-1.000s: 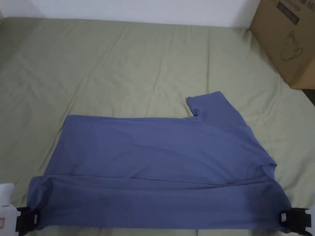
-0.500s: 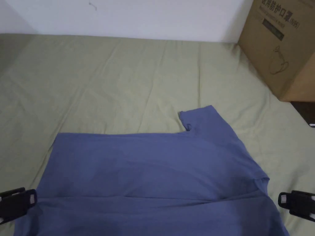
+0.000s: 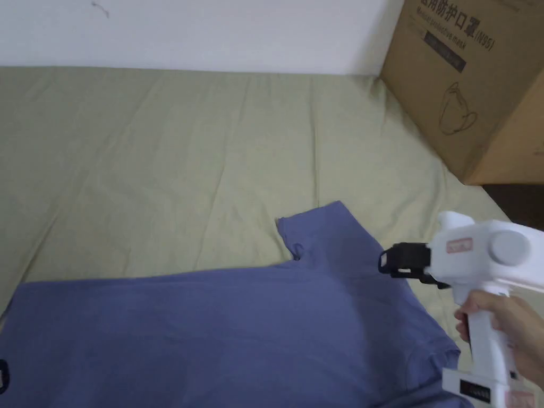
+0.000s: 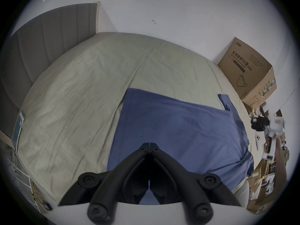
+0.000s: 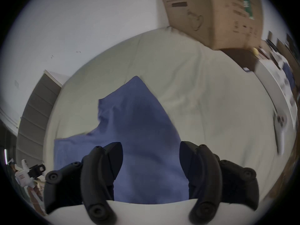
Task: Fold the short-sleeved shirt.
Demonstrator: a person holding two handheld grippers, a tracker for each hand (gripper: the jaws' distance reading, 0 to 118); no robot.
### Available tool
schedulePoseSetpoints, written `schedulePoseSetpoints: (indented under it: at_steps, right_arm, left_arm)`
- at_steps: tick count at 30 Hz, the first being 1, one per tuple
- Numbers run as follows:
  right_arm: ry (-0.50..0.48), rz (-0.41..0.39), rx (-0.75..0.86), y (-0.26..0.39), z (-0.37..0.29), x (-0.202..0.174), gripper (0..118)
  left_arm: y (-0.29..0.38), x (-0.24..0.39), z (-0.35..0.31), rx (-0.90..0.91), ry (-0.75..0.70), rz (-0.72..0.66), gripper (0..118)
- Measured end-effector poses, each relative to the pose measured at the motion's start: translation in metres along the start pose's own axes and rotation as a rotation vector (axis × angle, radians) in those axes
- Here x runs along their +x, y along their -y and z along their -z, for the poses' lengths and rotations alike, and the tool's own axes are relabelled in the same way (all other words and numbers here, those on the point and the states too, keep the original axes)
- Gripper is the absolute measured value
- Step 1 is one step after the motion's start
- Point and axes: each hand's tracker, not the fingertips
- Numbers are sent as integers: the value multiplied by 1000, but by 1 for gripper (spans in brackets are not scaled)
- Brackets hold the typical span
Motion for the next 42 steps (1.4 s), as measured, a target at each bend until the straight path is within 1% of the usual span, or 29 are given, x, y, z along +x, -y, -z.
schedulePoseSetpoints:
  at_steps: [1, 3, 5, 6, 7, 8, 9, 10, 11, 12, 14, 15, 17, 19, 22, 23, 26, 27, 28, 29, 30, 31, 32, 33, 34, 35, 38, 39, 42]
  right_arm:
    - [32, -3, -22, -11, 15, -1, 82]
    - [56, -49, -61, -28, 52, 2, 81]
    - [82, -64, -112, -38, 80, 5, 81]
    - [97, -32, -142, -38, 88, 7, 80]
    - [70, -16, -139, -36, 89, 6, 82]
    - [76, -35, -124, -36, 84, 4, 82]
    - [84, -93, -125, -37, 78, 1, 78]
    - [111, -152, -110, -35, 74, -3, 66]
    - [146, -198, -103, -32, 69, -5, 46]
    - [135, -199, -103, -31, 68, -6, 31]
    - [90, -136, -115, -33, 69, -6, 2]
    - [97, -108, -118, -31, 70, -9, 1]
    - [118, -147, -123, -31, 73, -13, 1]
    - [125, -151, -123, -32, 69, -15, 1]
    - [119, -148, -126, -34, 67, -15, 1]
    - [113, -136, -127, -35, 67, -12, 1]
    - [104, -96, -126, -34, 69, -11, 1]
    - [103, -89, -125, -34, 69, -9, 1]
    - [104, -85, -124, -34, 68, -10, 1]
    - [104, -86, -123, -34, 67, -11, 1]
    - [104, -89, -121, -35, 64, -12, 1]
    - [103, -89, -116, -36, 61, -11, 1]
    - [97, -88, -106, -37, 54, -12, 1]
    - [84, -55, -73, -38, 45, -12, 1]
    - [48, -21, -49, -38, 32, -12, 1]
    - [14, -23, -36, -38, 20, -12, 1]
    - [33, -100, 5, -35, -18, -15, 1]
    - [29, -98, 7, -33, -31, -13, 1]
    - [6, -96, 47, -20, -72, -10, 1]
  left_arm:
    - [-1, -1, 3, -4, 0, -2, 0]
    - [-2, -6, 10, -12, 0, 0, 0]
    - [-6, -4, 17, -26, -4, -16, 0]
    - [-7, -7, 21, -40, -2, -31, 0]
    - [-7, -10, 25, -45, -6, -35, 0]
    - [-10, -7, 29, -55, -15, -37, 0]
    - [-11, -8, 32, -65, -24, -37, 0]
    - [-13, -9, 37, -73, -28, -30, 1]
    - [-16, -10, 41, -88, -39, -13, 12]
    - [-22, -6, 46, -87, -50, -13, 32]
    - [-33, -3, 58, -92, -78, 12, 78]
    - [-40, -3, 65, -79, -83, 23, 86]
    - [-63, 1, 82, -74, -103, 23, 87]
    - [-86, 2, 104, -105, -114, 35, 87]
    - [-114, 4, 141, -119, -199, 58, 87]
    - [-120, 6, 153, -130, -229, 60, 82]
    - [-125, 6, 187, -221, -195, 47, 69]
    - [-121, 12, 187, -210, -247, 89, 67]
    - [-122, 13, 180, -194, -247, 116, 67]
    - [-123, 16, 174, -181, -248, 151, 60]
    - [-124, 17, 170, -159, -247, 145, 45]
    - [-125, 15, 167, -148, -256, 124, 22]
    - [-128, 8, 162, -149, -257, 97, 3]
    - [-130, 5, 160, -175, -219, 58, 3]
    - [-132, 4, 153, -163, -219, 69, 3]
    - [-132, 3, 146, -154, -210, 71, 3]
    - [-138, -2, 107, -102, -101, 51, 3]
    - [-138, -2, 91, -71, -95, 41, 3]
    - [-130, -1, 40, 0, -86, 89, 3]
